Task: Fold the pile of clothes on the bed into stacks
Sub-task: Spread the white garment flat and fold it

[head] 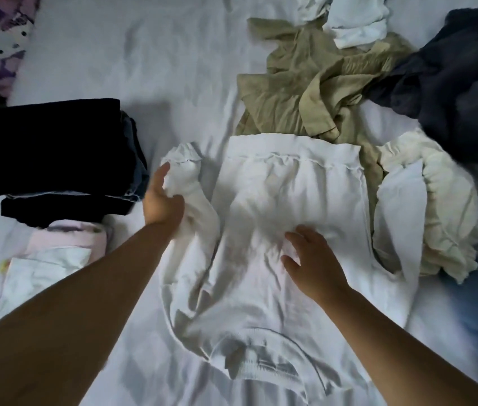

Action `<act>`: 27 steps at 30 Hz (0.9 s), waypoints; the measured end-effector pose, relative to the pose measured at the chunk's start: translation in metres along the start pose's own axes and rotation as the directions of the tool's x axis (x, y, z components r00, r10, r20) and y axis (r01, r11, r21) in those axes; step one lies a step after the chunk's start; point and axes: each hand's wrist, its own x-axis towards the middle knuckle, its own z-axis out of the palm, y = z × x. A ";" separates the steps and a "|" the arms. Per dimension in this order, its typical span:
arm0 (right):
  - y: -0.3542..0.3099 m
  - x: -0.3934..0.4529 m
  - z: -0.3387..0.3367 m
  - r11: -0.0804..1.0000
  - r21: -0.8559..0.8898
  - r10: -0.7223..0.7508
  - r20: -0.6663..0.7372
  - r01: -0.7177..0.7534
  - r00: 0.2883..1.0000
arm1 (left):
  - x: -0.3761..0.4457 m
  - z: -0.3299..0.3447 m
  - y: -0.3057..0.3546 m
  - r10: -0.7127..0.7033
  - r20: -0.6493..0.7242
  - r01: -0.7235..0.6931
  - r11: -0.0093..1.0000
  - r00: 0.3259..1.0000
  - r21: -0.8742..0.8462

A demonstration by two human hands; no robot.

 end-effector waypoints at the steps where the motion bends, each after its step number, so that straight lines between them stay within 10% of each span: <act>1: -0.002 0.000 -0.002 1.000 0.012 0.010 -0.001 -0.010 1.000 | -0.001 -0.008 0.005 0.112 -0.038 -0.109 0.992 0.993 0.064; 7: -0.015 -0.002 -0.019 0.979 0.203 0.060 -0.124 -0.033 0.990 | -0.042 -0.035 0.032 0.684 0.086 -0.666 0.664 0.725 0.341; 15: 0.010 -0.039 -0.036 0.878 0.451 0.322 -0.310 -0.160 0.895 | -0.137 0.016 0.014 0.692 0.685 -0.955 0.295 0.226 0.017; 27: 0.041 -0.061 -0.001 0.937 0.293 0.314 -0.471 -0.190 0.824 | -0.088 0.013 -0.016 0.536 0.616 -0.801 0.519 0.577 0.299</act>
